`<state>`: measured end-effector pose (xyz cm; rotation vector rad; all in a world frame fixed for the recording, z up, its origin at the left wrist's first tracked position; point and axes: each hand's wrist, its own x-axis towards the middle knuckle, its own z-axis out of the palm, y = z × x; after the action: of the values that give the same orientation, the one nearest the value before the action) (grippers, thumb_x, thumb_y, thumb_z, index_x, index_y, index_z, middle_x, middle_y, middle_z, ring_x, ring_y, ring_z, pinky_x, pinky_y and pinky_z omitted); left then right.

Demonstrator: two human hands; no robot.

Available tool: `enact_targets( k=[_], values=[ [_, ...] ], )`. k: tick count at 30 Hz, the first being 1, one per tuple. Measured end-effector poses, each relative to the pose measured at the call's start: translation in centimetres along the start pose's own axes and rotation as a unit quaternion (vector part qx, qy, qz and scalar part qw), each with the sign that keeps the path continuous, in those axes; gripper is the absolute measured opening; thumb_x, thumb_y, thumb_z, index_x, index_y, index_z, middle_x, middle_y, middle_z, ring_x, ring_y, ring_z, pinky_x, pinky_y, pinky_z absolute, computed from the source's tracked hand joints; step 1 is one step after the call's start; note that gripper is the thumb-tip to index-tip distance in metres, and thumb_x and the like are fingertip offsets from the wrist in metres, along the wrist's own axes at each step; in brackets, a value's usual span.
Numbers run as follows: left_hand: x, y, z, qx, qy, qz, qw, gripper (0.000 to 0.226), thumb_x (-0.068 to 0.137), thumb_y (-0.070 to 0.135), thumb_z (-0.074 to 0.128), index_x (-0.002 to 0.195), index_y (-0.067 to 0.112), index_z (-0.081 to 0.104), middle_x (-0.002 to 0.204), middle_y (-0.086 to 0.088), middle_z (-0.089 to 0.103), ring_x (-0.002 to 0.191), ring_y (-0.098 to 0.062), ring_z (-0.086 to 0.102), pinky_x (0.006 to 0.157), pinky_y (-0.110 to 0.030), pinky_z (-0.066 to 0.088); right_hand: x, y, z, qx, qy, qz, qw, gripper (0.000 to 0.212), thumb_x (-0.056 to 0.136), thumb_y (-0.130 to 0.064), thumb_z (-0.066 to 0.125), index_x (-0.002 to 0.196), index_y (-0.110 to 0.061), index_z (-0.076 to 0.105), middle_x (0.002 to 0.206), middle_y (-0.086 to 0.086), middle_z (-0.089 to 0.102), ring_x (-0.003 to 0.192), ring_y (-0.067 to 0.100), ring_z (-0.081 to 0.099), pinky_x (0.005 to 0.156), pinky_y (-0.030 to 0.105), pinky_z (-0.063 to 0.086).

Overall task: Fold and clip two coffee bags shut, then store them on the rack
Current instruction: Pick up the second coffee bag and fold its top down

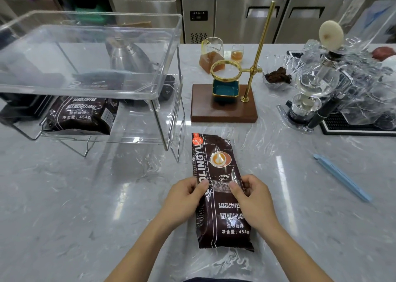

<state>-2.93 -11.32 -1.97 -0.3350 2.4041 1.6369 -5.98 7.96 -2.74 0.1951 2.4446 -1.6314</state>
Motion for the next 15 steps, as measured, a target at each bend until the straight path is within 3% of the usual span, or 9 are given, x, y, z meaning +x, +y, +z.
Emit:
enact_targets(
  k=[3,8,13,15],
  values=[
    [0.1,-0.2,-0.1,-0.065,-0.026,-0.011,0.997,0.044,0.104,0.028,0.054,0.074,-0.004,0.049,0.065,-0.009,0.052,0.053,-0.014,0.044,0.051,-0.026,0.035,0.0,-0.1,0.0,-0.002,-0.004,0.0,1.0,0.006,0.09,-0.027,0.072,0.088,-0.026,0.066,0.081,-0.006,0.076,0.071,0.008,0.072,0.065,0.031,0.059],
    [0.6,-0.2,-1.1,-0.12,-0.101,-0.038,0.987,0.029,0.106,0.02,0.052,0.081,0.005,0.053,0.054,0.008,0.051,0.046,-0.002,0.044,0.044,-0.014,0.035,-0.1,-0.3,-0.3,0.003,-0.003,0.008,1.0,0.008,0.089,-0.023,0.073,0.085,-0.022,0.066,0.08,-0.002,0.075,0.072,0.018,0.072,0.066,0.036,0.06],
    [0.5,-0.2,-2.3,-0.142,-0.158,-0.007,0.977,0.041,0.105,0.016,0.052,0.066,0.025,0.058,0.058,0.006,0.056,0.049,-0.004,0.048,0.047,-0.015,0.042,-0.6,-0.4,-0.4,0.017,0.003,0.007,1.0,0.01,0.087,-0.019,0.075,0.082,-0.02,0.066,0.076,0.001,0.075,0.07,0.021,0.072,0.065,0.039,0.06],
    [0.3,0.0,-2.3,-0.141,-0.153,0.007,0.978,0.038,0.104,0.018,0.054,0.067,0.026,0.061,0.06,0.006,0.06,0.05,-0.004,0.05,0.048,-0.015,0.044,-0.9,-0.4,-0.5,0.023,0.004,0.008,1.0,0.012,0.087,-0.018,0.075,0.081,-0.021,0.066,0.076,0.0,0.076,0.071,0.021,0.072,0.066,0.04,0.061]
  ],
)
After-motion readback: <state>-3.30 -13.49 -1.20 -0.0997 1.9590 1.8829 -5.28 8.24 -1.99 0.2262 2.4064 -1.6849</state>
